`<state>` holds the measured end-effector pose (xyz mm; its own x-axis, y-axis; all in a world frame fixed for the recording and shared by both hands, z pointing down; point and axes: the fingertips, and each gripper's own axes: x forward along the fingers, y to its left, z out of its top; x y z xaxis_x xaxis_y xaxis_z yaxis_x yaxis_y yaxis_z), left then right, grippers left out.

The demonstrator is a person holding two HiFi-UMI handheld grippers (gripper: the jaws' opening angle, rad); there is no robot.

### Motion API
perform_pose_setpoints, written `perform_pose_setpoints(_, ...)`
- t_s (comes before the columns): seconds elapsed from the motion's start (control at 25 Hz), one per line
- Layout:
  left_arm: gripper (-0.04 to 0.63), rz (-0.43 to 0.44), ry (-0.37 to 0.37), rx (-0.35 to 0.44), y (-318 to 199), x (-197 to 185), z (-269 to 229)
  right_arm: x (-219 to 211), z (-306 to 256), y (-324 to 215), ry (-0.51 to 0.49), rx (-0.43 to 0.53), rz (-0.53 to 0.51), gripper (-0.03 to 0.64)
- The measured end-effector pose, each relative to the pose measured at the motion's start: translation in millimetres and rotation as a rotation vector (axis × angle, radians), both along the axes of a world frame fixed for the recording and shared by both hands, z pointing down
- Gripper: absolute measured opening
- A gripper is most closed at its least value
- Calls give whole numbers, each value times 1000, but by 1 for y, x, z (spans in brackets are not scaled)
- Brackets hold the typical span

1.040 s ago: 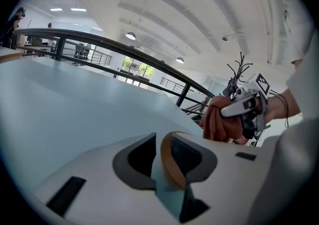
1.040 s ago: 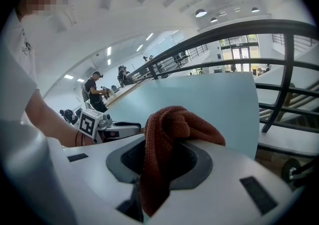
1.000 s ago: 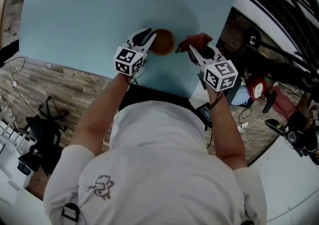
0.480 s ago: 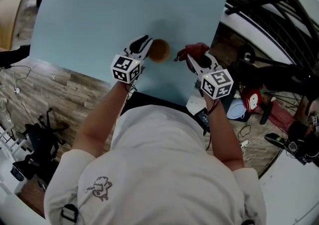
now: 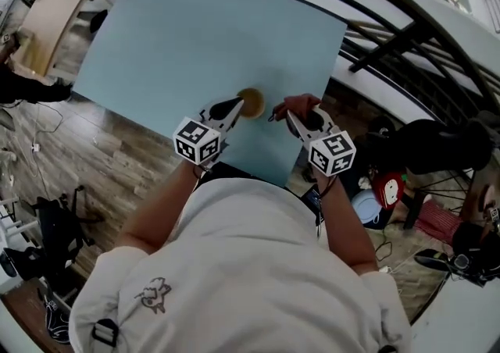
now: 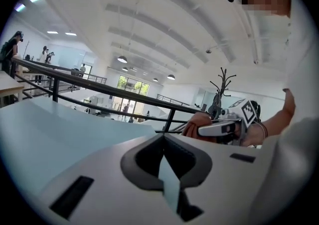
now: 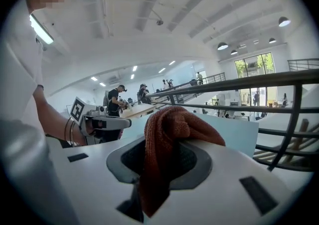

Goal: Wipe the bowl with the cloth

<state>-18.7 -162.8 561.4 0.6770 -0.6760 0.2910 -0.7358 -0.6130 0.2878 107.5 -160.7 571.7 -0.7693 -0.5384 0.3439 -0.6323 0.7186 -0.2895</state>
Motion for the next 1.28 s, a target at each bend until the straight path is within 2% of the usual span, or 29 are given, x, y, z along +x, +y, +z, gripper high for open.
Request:
perform_pose_setpoints(0.2,12,12,68,-34,31,9,-27,-1,-17,11,-31,26,-52,114)
perform_pose_setpoints(0.36,12,27,58,27,54,4,-60,-14,-34,32,-32,59,-97,114)
perform_pose_setpoints(0.6,12,33,78,59,90,-24,-82,-38,-52,74,-24,90,-119,114)
perform_pose_setpoints(0.88,12,102,68,80,148,-67,-96,-76,-68,130,4,120,-62,114)
perform_pose_setpoints(1.04,12,115,158,60,192,-97,-106,-100,-73,175,26,128,-16,114)
perform_pose_setpoints(1.28,12,157,180,54,239,-107,-104,-105,-79,227,20,111,40,114)
